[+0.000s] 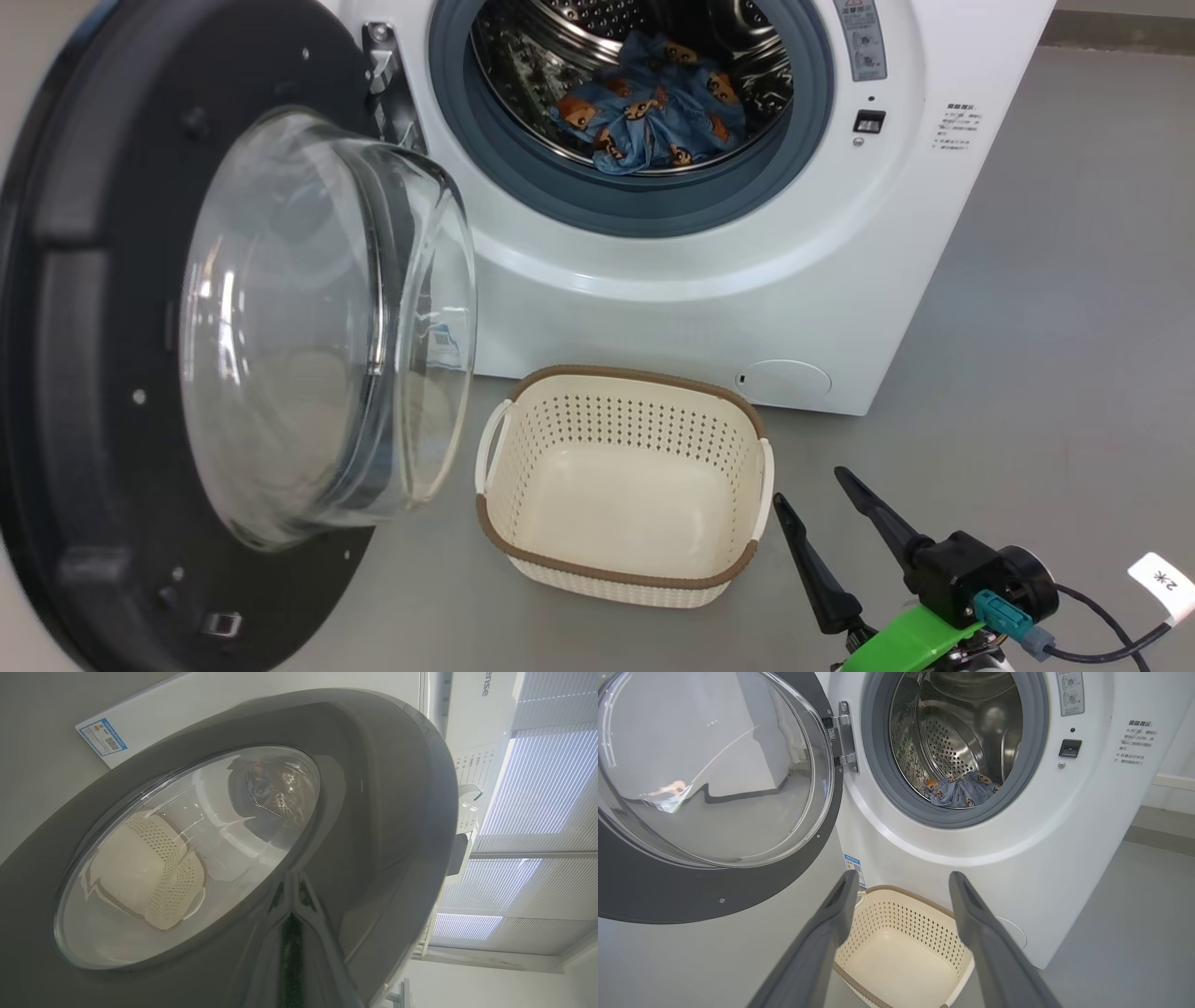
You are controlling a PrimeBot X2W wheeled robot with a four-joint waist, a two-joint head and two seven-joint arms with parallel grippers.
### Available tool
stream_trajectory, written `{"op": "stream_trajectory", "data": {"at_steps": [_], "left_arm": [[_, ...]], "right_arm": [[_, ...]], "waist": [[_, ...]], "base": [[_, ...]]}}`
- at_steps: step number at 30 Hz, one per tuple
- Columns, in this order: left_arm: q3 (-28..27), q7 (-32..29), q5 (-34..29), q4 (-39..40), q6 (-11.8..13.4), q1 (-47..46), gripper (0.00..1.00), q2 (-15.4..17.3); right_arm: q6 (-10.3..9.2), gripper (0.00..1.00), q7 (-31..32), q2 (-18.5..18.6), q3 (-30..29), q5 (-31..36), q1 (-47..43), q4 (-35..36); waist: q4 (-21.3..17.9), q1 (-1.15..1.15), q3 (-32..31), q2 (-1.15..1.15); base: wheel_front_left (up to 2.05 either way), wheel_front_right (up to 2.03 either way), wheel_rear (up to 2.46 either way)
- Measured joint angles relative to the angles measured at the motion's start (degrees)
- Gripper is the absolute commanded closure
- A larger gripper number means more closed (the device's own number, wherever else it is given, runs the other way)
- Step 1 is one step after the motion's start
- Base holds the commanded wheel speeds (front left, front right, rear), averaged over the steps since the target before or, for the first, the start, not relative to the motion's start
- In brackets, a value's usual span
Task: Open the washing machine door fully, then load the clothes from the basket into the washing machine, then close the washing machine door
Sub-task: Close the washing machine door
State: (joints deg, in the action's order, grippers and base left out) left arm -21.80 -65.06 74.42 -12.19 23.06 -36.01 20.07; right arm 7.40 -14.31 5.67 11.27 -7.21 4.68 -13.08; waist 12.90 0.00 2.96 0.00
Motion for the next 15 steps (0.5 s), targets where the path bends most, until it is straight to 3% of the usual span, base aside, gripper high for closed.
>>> {"op": "stream_trajectory", "data": {"at_steps": [8,15], "left_arm": [[0.81,-0.48,1.02,5.0,2.45,2.07,1.0,-2.89],[0.26,-0.01,1.08,5.88,2.49,3.06,1.0,-3.81]], "right_arm": [[0.0,0.0,0.0,-0.26,0.03,-0.01,0.0,0.09],[0.0,0.0,0.0,-0.43,0.37,-0.01,0.0,0.11]], "waist": [[-0.84,0.0,-0.45,0.0],[-2.77,0.0,-0.37,0.0]], "base": [[0.0,0.0,0.0],[0.0,0.0,0.0]]}}
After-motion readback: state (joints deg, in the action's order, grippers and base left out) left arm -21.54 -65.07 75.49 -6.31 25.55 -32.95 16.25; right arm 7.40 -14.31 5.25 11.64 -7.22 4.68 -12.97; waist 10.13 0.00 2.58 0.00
